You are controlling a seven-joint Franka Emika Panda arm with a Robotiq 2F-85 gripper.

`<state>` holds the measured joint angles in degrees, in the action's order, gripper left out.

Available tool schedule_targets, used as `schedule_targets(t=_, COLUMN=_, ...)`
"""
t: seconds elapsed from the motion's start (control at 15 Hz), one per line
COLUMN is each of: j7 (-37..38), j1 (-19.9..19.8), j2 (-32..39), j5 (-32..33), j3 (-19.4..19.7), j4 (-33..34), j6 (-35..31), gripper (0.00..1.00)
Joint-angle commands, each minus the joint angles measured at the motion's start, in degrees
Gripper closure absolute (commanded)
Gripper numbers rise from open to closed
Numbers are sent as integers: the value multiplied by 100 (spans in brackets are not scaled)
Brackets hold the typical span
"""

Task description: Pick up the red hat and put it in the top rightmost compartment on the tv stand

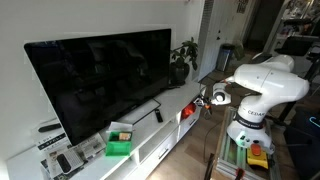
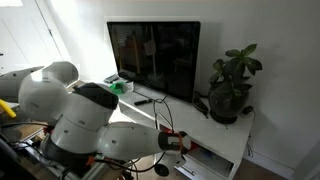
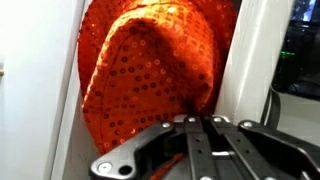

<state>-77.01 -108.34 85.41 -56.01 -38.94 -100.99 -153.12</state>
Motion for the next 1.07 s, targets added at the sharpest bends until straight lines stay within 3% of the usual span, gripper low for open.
schedule_targets(t=0.0, j7=-322, j1=278, j2=0, j5=-527, j3=151, j4=249, j6=344, gripper=99)
schedule_targets(t=0.27, j7=-433, j1=542, j2=0, j5=-931, j3=257, j4=450, j6=407, gripper=99)
schedule_targets(t=0.4, j7=-492, j1=701, j2=-30, j5=-1126, j3=352, j4=542, j6=519, gripper=69)
schedule_targets(t=1.0, j7=-618, j1=1732, j2=-192, j5=-2095, j3=1296, j4=1071, j6=1145, gripper=7)
